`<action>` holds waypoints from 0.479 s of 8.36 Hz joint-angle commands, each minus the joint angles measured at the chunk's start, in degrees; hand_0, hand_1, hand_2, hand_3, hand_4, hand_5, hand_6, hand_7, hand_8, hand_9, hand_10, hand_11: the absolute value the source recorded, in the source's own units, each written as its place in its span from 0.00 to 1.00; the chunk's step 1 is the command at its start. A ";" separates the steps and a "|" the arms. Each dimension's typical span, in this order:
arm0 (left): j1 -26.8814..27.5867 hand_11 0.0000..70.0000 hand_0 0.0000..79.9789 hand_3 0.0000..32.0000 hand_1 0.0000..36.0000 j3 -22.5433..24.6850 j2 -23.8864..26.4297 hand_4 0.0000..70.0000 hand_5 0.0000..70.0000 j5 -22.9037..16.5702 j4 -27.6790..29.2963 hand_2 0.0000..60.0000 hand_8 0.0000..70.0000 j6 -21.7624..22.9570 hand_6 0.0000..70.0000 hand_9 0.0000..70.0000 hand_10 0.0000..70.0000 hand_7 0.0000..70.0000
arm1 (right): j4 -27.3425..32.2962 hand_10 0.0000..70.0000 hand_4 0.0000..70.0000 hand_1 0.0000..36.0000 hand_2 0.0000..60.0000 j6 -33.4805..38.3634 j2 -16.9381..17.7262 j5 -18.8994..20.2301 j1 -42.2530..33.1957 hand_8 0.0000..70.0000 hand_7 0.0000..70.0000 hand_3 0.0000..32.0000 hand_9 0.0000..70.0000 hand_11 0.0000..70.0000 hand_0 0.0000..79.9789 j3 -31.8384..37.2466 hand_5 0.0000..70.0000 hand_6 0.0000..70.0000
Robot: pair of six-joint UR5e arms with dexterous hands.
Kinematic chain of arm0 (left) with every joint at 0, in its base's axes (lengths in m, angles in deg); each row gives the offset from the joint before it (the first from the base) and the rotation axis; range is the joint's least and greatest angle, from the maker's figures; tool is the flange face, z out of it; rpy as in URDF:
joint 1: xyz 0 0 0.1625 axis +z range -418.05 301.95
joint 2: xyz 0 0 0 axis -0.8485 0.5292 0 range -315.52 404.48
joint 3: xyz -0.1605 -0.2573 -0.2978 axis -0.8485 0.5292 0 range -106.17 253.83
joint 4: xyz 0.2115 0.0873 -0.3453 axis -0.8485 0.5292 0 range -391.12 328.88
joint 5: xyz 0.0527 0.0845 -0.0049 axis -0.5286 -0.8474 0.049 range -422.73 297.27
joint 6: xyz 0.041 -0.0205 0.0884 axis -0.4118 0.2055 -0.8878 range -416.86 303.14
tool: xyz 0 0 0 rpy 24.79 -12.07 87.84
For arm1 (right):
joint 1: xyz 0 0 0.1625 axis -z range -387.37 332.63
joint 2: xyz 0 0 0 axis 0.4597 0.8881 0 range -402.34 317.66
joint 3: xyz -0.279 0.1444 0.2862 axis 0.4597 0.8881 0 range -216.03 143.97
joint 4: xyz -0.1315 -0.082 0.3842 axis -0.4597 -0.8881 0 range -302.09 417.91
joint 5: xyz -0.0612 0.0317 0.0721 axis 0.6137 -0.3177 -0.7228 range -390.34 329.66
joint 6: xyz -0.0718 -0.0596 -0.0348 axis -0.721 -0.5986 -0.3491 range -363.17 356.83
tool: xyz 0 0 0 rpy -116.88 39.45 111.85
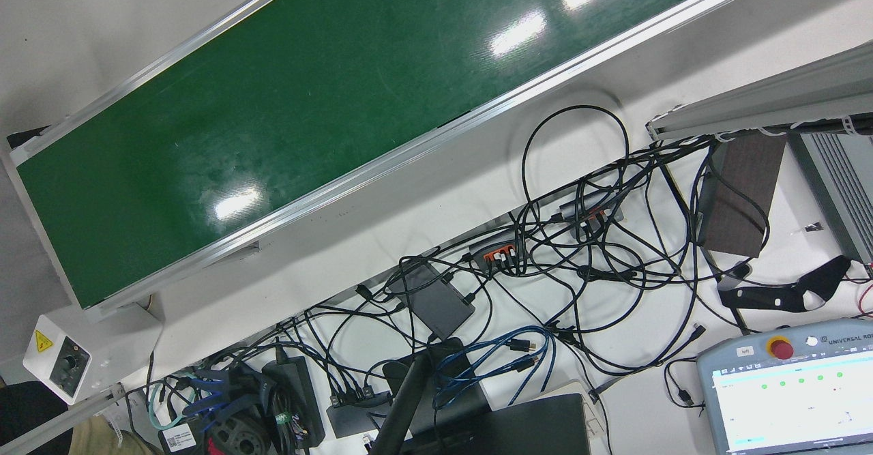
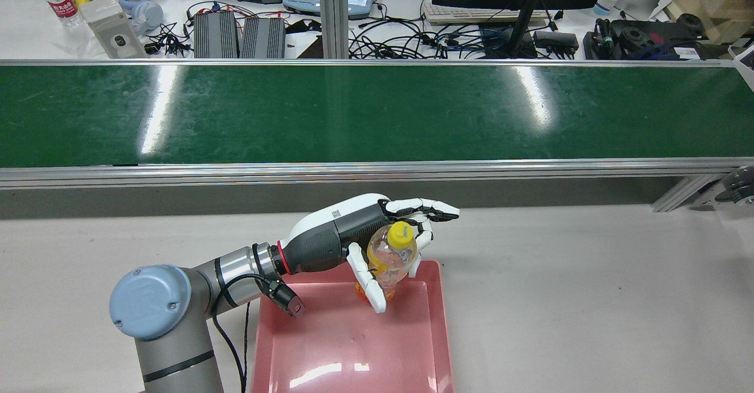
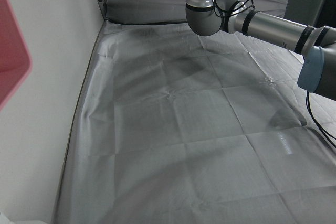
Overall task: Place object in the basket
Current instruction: 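Lower the bottle into the pink tray and open the left hand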
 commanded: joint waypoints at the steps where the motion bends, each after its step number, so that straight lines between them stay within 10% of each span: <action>1: 3.17 0.10 0.65 0.00 0.19 0.80 -1.60 0.21 0.04 0.00 2.19 0.00 0.05 -0.09 0.00 0.10 0.06 0.03 | -0.03 0.00 0.00 0.00 0.00 0.00 -0.02 0.00 0.00 0.00 0.00 0.00 0.00 0.00 0.00 0.00 0.00 0.00; 4: 3.09 0.06 0.65 0.00 0.16 0.80 -1.69 0.17 0.00 0.00 2.46 0.00 0.03 -0.09 0.00 0.06 0.03 0.00 | -0.03 0.00 0.00 0.00 0.00 0.00 -0.02 0.00 0.00 0.00 0.00 0.00 0.00 0.00 0.00 0.00 0.00 0.00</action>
